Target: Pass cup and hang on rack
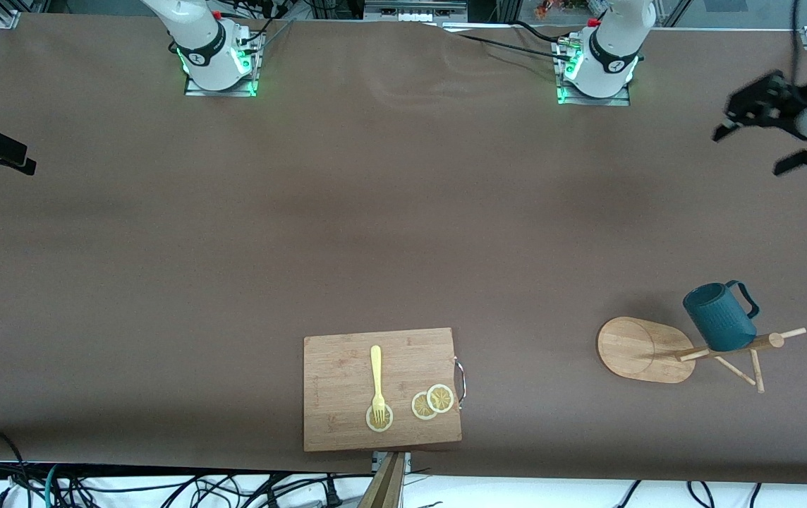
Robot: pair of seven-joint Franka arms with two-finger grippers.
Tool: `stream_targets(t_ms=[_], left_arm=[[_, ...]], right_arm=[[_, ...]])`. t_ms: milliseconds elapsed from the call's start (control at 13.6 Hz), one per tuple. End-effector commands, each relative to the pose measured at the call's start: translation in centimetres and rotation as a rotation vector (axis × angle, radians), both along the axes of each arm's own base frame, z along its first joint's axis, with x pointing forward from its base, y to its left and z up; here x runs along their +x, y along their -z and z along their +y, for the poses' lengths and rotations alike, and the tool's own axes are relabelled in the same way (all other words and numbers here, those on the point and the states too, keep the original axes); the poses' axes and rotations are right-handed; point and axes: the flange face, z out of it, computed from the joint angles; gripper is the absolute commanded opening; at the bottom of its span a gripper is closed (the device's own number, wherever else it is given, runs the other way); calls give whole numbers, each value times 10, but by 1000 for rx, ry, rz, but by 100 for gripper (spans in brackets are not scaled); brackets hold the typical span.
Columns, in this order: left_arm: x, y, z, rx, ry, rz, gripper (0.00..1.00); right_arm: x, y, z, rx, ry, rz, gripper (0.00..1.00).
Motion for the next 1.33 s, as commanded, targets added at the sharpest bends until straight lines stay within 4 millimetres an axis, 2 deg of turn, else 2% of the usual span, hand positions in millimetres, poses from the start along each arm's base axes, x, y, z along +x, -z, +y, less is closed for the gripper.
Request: stream_targets(t_ms=[0,147,368,516,957,1252], left_arm=[[-31,10,-18,135,-118,19,100],[-42,26,-10,153,-192,6,100],[-43,45,10,129,-316,-45,100],[-37,57,37,82,-380,-47,100],[-33,65,57,36,-435,-22,100],[-34,64,59,42,-429,-24,100]], right_arm=[[-3,-1,-4,-9,-11,-6,100],[-3,-1,-4,-9,-11,-6,100],[-3,-1,-4,-9,-11,-6,100],[-3,-1,-4,-9,-11,-6,100],[-3,-1,-7,-7,-6,-6,100],[-3,-1,-7,-7,-6,-6,100]])
